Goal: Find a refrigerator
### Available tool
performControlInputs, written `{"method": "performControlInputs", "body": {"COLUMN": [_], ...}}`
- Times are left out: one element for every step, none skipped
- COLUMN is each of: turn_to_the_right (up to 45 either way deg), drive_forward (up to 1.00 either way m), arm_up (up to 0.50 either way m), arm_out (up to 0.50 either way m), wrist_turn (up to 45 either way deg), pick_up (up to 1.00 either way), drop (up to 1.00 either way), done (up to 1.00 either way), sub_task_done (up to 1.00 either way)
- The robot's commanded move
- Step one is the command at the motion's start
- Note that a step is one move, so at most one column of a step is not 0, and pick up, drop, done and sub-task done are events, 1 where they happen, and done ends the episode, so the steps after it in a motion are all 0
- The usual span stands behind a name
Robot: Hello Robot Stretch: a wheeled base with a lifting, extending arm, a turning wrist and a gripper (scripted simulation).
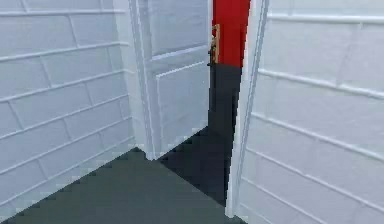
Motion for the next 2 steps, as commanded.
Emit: {"method": "performControlInputs", "body": {"turn_to_the_right": [39.0, 0.0], "drive_forward": [0.0, 0.15], "arm_up": [0.0, 0.0], "arm_out": [0.0, 0.0], "wrist_turn": [0.0, 0.0], "pick_up": [0.0, 0.0], "drop": [0.0, 0.0], "done": [0.0, 0.0], "sub_task_done": [0.0, 0.0]}}
